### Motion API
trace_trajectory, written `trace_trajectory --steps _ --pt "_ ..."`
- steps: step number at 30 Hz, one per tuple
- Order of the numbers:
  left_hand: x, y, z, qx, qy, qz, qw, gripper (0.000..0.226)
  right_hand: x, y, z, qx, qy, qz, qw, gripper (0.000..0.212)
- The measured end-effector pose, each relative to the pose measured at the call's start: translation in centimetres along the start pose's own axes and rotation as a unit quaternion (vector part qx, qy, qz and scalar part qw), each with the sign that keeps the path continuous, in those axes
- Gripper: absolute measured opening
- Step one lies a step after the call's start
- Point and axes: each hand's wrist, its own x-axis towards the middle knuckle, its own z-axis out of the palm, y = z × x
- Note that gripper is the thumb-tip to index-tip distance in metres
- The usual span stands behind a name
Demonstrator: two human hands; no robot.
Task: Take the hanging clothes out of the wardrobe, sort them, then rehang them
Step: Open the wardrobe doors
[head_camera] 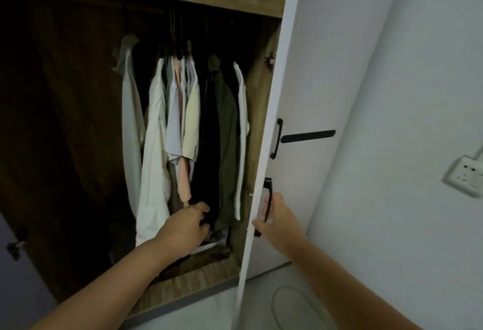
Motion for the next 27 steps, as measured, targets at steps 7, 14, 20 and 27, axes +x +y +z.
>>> trace_trajectory --steps 7,14,20,27 --pt "0.4 5.3 1.7 -0.004 -0.012 0.042 0.999 0.044 -1.4 3.5 -5.3 0.001 0.060 0.066 0.996 0.036" --pt "1.8 7.8 2.3 -0.005 -0.021 0.060 0.998 0.039 -1.5 5.6 -9.0 0.002 0.062 0.086 0.994 0.047" --pt "3.0 8.5 1.9 0.005 -0.022 0.069 0.997 0.037 -1.4 6.8 -10.8 -0.016 0.085 0.118 0.989 0.051" --pt "4.0 8.4 1.7 0.006 -0.026 0.073 0.997 0.039 -1.3 8.3 -11.9 -0.112 0.139 0.155 0.971 0.041"
